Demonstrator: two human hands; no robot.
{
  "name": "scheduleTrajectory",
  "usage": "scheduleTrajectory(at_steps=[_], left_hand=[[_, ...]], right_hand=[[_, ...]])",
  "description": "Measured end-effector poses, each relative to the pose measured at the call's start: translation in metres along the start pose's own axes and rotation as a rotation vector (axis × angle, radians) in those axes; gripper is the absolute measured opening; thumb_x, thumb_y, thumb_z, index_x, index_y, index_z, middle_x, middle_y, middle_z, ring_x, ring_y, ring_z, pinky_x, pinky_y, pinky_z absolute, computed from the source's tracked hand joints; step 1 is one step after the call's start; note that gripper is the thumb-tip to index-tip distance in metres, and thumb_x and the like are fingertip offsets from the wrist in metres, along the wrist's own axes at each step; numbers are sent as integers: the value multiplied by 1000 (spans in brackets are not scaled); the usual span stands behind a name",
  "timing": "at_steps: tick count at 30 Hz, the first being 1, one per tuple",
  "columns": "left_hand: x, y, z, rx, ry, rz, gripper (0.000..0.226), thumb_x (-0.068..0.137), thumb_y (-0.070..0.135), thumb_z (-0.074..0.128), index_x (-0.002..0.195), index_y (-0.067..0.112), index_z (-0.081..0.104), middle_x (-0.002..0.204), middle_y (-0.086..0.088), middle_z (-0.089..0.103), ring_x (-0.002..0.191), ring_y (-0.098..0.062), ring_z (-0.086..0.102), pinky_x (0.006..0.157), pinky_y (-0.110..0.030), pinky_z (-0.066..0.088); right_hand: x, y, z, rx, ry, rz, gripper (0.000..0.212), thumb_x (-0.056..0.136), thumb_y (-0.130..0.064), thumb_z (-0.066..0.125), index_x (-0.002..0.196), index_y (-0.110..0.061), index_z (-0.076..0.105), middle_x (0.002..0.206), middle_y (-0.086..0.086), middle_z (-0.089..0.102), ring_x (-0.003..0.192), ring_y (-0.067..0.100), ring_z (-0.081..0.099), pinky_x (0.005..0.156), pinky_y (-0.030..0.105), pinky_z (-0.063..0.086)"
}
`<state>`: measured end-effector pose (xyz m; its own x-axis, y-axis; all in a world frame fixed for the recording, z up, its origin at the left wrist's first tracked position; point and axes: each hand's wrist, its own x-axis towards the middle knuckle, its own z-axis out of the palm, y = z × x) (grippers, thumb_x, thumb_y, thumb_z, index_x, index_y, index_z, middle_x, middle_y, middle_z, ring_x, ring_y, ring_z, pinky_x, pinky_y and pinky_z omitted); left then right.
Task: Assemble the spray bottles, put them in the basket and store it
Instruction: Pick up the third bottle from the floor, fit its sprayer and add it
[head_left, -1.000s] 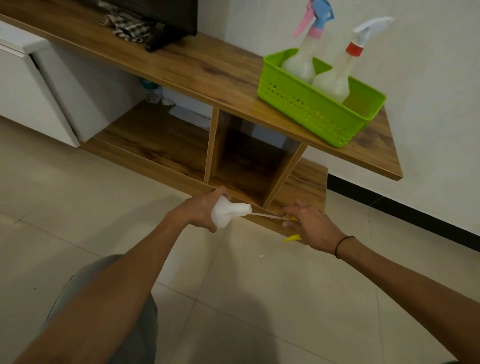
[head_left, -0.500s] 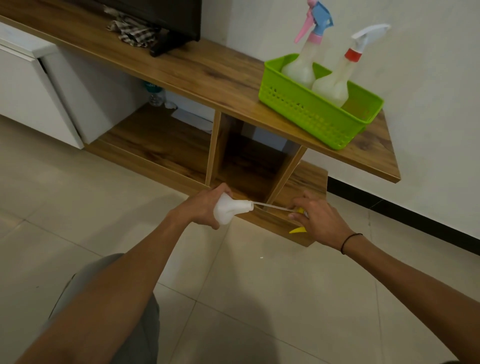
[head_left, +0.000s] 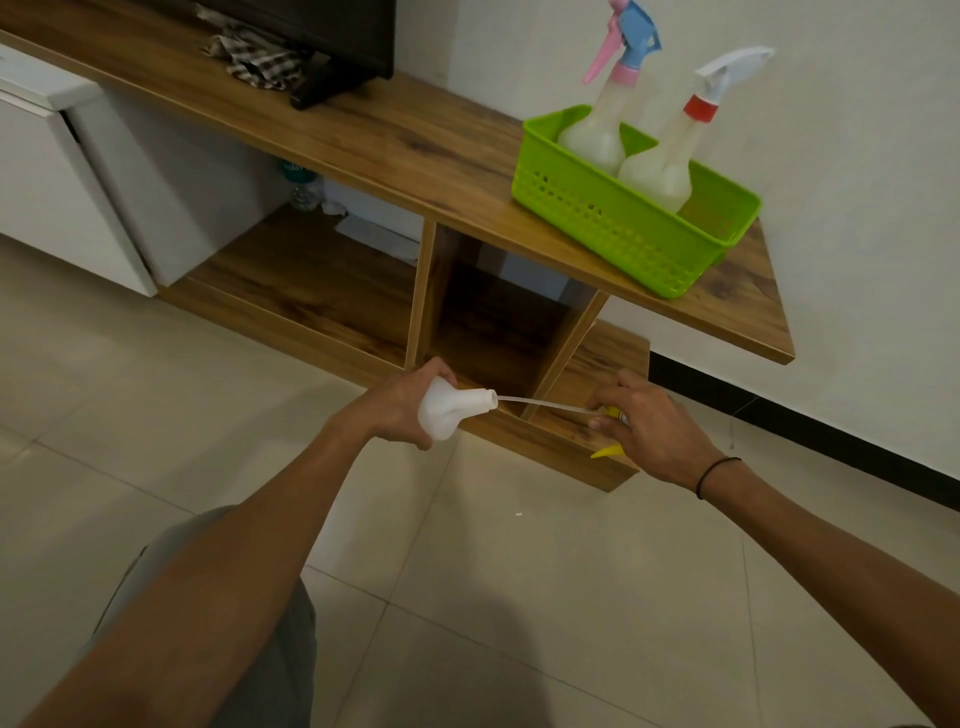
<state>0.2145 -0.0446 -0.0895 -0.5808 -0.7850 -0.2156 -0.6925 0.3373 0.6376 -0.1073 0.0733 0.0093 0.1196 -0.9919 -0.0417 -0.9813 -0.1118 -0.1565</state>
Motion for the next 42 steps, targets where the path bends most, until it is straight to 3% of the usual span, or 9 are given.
scheduleTrajectory(at_steps=[5, 13, 17, 21, 26, 32, 38, 42], left_hand=[[2, 4, 0, 10, -2, 26, 96, 67, 12, 94, 142, 33, 38, 141, 0, 45, 119, -22, 51, 79, -30, 53], [3, 15, 7, 18, 8, 73, 97, 65, 15, 96, 140, 38, 39, 143, 3, 45, 123, -20, 49, 85, -33, 56], [5, 22, 11, 19, 27, 92, 97, 65, 16, 96, 139, 41, 38, 144, 6, 45, 123, -19, 48, 86, -32, 55], [5, 28, 14, 26, 30, 102, 97, 66, 17, 96, 140, 40, 38, 145, 5, 45, 124, -19, 49, 91, -38, 57], [6, 36, 20, 50, 17, 130, 99, 64, 19, 97, 141, 40, 38, 146, 4, 46, 124, -20, 49, 94, -42, 59], [9, 39, 22, 35, 17, 147, 99, 64, 19, 97, 142, 39, 38, 146, 4, 45, 122, -19, 48, 91, -39, 58], [12, 41, 23, -12, 33, 159, 98, 65, 19, 96, 141, 38, 39, 145, 5, 45, 121, -18, 48, 87, -33, 54], [13, 43, 25, -39, 51, 165, 97, 65, 20, 97, 141, 37, 40, 144, 6, 46, 121, -19, 50, 88, -34, 56]], right_hand=[[3, -9, 4, -26, -24, -8, 20, 99, -34, 64, 115, -23, 69, 116, -1, 53, 97, 19, 57, 75, 34, 54], [10, -28, 5, -24, -29, -37, 27, 96, -36, 68, 121, -25, 65, 111, -4, 54, 94, 19, 59, 74, 38, 56], [14, -37, 4, 64, -24, -53, 34, 91, -33, 77, 116, -21, 56, 103, -12, 52, 86, 16, 57, 68, 32, 50], [18, -42, 6, 81, -29, -54, 34, 86, -36, 81, 99, -25, 52, 94, -4, 60, 80, 17, 58, 62, 29, 47], [22, -49, 12, 101, -9, -74, 35, 79, -33, 87, 96, -18, 59, 93, -2, 62, 83, 17, 55, 64, 31, 47], [28, -48, 20, 184, 20, -111, 29, 77, -24, 89, 98, -18, 69, 96, -2, 66, 86, 14, 58, 67, 18, 37], [29, -40, 24, 263, 118, -114, 30, 75, -23, 90, 101, -20, 75, 99, -5, 65, 87, 10, 56, 71, 16, 39], [28, -37, 28, 245, 170, -135, 27, 79, -24, 87, 102, -22, 73, 101, -4, 67, 89, 12, 59, 75, 24, 49]])
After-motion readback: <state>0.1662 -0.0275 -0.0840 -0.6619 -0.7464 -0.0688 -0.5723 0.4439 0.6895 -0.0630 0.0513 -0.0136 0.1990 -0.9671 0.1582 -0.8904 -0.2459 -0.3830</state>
